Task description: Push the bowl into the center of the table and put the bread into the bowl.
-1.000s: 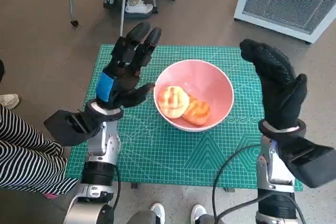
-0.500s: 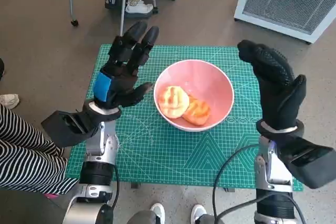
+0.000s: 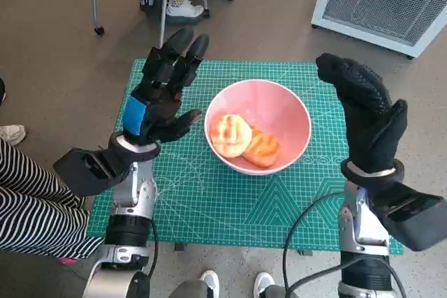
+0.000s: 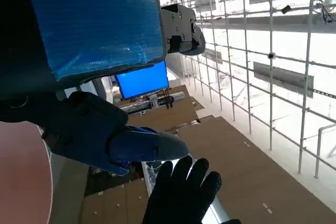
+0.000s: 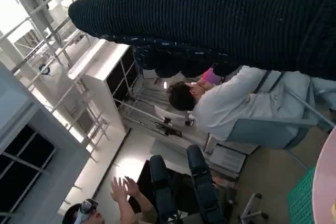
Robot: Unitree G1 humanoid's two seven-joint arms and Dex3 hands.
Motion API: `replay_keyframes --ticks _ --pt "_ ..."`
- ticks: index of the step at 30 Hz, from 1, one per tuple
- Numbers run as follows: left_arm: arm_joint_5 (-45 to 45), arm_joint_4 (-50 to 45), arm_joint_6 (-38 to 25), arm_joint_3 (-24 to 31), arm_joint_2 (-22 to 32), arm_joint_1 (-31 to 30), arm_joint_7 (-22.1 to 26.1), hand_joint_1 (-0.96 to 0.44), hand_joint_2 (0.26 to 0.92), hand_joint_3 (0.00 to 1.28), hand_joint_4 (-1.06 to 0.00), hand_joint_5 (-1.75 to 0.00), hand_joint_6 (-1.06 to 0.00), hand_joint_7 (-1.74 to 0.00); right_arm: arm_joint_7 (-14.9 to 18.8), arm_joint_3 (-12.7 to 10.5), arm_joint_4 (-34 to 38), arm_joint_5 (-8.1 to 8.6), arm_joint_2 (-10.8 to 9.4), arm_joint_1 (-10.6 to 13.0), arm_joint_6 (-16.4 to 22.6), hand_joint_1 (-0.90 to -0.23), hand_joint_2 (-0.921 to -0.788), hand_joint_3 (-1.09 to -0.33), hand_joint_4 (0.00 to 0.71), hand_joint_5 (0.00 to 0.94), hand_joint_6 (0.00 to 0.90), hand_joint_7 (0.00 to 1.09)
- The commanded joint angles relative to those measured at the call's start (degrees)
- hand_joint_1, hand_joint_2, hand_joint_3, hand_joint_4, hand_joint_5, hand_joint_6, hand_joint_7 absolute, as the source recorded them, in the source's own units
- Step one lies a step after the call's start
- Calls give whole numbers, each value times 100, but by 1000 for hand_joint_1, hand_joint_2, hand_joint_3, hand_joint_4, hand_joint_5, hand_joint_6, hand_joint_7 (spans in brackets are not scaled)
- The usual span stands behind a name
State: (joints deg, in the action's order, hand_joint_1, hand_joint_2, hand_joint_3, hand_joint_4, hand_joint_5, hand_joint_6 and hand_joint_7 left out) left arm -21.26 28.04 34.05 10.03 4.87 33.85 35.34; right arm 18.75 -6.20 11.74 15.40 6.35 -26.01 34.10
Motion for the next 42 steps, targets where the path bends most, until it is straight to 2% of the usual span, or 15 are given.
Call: replay_keyframes --ticks 1,16,29,42 --pt "-78 14 86 48 78 29 69 -566 921 284 -119 -1 1 -451 -14 36 3 -63 -33 51 -54 -649 -921 -677 150 0 79 406" --pt "-143 -22 24 58 102 -23 125 -566 921 294 -112 0 1 -438 -84 94 1 -153 -77 70 -23 -659 -921 -676 150 0 79 407" --pt "-221 -16 -20 66 142 -65 176 -566 921 298 -112 -2 -4 -420 -74 83 45 -148 -69 123 4 -663 -921 -676 149 0 77 407" --pt "-424 -212 -287 137 221 -143 267 -564 921 298 -117 -4 -7 -410 -164 121 38 -232 -215 164 60 -661 -921 -676 148 1 76 407"
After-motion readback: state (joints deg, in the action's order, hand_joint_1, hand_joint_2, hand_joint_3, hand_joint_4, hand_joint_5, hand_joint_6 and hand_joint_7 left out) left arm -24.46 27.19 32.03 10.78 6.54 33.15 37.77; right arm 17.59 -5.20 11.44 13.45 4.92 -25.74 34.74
